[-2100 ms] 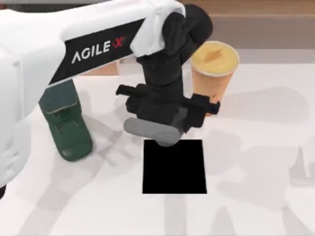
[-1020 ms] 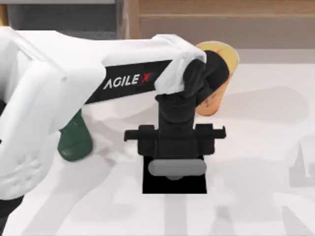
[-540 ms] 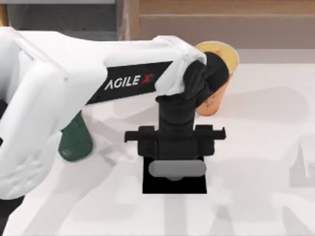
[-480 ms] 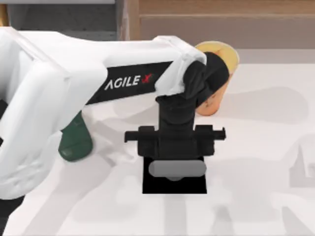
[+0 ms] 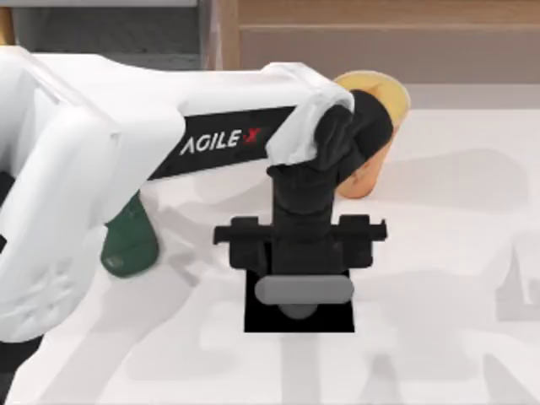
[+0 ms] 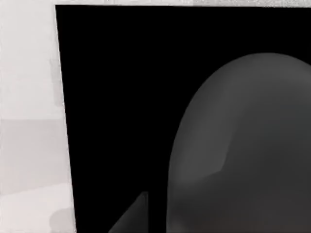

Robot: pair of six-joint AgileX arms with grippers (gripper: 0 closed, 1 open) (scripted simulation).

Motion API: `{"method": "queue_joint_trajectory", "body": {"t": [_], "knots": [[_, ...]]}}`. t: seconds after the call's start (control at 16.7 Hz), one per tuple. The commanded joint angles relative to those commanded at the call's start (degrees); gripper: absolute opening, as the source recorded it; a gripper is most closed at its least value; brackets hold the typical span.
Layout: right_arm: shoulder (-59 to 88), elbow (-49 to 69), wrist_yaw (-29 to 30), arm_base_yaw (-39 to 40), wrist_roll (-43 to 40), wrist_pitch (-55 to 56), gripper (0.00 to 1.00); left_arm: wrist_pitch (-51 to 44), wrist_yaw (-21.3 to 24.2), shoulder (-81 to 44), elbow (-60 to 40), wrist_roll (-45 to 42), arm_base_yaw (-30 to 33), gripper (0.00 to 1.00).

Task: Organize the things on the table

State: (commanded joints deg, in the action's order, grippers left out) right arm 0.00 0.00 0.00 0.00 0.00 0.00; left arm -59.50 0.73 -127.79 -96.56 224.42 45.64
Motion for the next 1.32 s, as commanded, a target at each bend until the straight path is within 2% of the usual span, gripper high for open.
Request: {"method": "queue_joint_trajectory", "body": {"t": [0.6,0.78,0.9,1.08,1.32], "knots": [[0.0,0.0,0.0,0.0,0.0,0.0,1.0,0.0,0.0,0.0,0.0,0.0,-0.1,1.0],[0.0,0.0,0.0,0.0,0.0,0.0,1.0,-0.1,-0.1,1.0,-0.7,-3.0,-1.1,1.0],[0.0,0.0,0.0,0.0,0.0,0.0,1.0,-0.1,-0.3,2.5,-1.5,-7.9,-2.5,1.0],[0.0,0.0,0.0,0.0,0.0,0.0,1.0,0.4,-0.7,6.6,-2.7,-19.9,-5.7,1.0],[0.0,0.0,0.0,0.0,0.0,0.0,1.0,1.4,-1.4,14.0,-3.9,-43.9,-11.5,1.0]]}}
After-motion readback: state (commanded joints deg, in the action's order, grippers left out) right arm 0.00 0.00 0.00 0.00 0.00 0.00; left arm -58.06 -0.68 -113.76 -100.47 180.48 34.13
